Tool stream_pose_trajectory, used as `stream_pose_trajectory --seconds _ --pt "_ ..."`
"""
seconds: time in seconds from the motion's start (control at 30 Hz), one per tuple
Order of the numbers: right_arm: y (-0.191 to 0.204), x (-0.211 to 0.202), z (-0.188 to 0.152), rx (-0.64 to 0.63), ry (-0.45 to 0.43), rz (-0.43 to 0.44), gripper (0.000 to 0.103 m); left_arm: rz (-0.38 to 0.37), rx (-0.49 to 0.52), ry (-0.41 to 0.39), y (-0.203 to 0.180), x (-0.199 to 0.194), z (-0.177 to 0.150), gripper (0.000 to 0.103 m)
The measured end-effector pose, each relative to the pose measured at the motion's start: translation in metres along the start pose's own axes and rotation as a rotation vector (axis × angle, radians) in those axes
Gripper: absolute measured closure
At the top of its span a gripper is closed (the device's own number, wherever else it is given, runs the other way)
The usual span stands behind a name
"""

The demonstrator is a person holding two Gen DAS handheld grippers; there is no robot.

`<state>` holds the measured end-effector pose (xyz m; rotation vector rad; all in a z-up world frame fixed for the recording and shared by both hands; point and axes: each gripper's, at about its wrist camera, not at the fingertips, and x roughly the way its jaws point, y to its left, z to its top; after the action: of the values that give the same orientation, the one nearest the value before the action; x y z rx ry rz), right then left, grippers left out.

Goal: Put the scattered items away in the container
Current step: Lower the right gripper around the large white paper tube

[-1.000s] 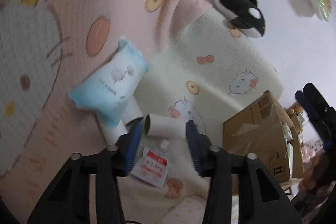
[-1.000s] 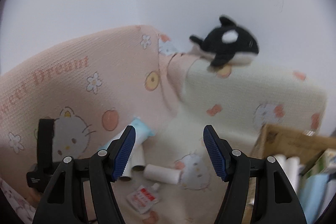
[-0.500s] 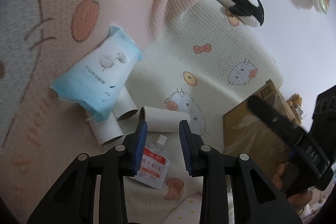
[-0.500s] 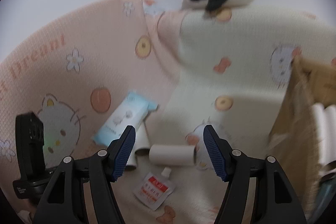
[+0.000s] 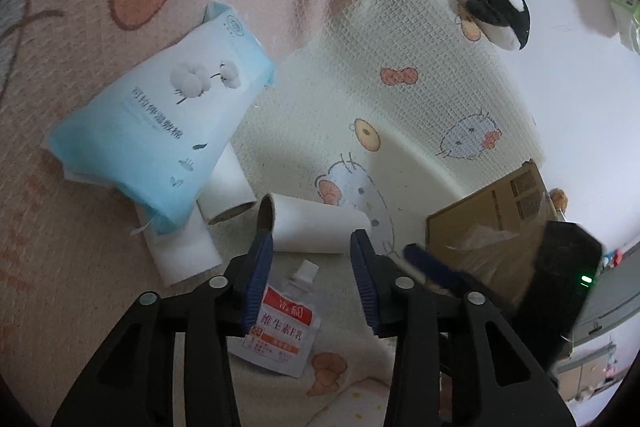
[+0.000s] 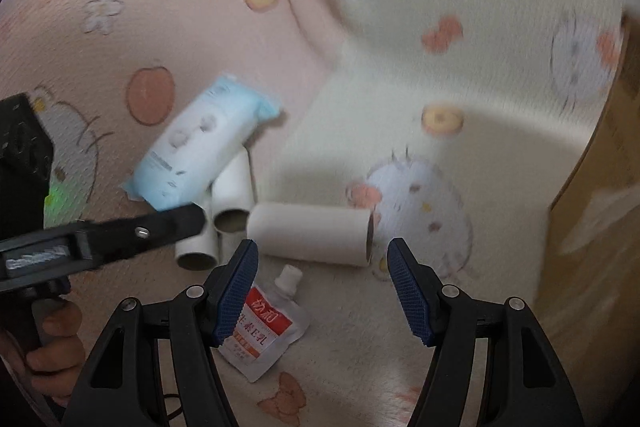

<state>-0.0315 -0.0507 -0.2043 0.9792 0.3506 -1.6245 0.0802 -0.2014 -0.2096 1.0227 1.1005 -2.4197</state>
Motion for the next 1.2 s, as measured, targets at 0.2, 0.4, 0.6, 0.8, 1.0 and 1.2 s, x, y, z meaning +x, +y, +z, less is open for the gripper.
stream_pose_trajectory --seconds 0.2,0.4,0.6,0.8,1.0,1.2 --pt "-0.015 0.023 -0.003 0.058 0.083 0.014 0.039 0.097 0.101 0.0 -0.023 0.014 0.01 0.052" --pt "-0.025 0.034 -0.007 0.18 0.118 0.05 0.045 0.14 0.127 0.102 -0.024 0.039 0.014 0.052" --pt "-0.038 0.044 -0.015 0.292 0.171 0.078 0.057 0.171 0.181 0.087 -0.03 0.047 0.025 0.055" --pt "-0.032 0.046 -0.015 0.304 0.179 0.166 0.061 0.186 0.287 0.214 -0.04 0.07 0.037 0.055" --pt "-0.029 0.056 -0.01 0.295 0.179 0.173 0.061 0.241 0.29 0.237 -0.035 0.079 0.043 0.055" --pt "-0.036 0.059 0.003 0.284 0.151 0.131 0.061 0.184 0.195 0.332 -0.026 0.099 0.052 0.055"
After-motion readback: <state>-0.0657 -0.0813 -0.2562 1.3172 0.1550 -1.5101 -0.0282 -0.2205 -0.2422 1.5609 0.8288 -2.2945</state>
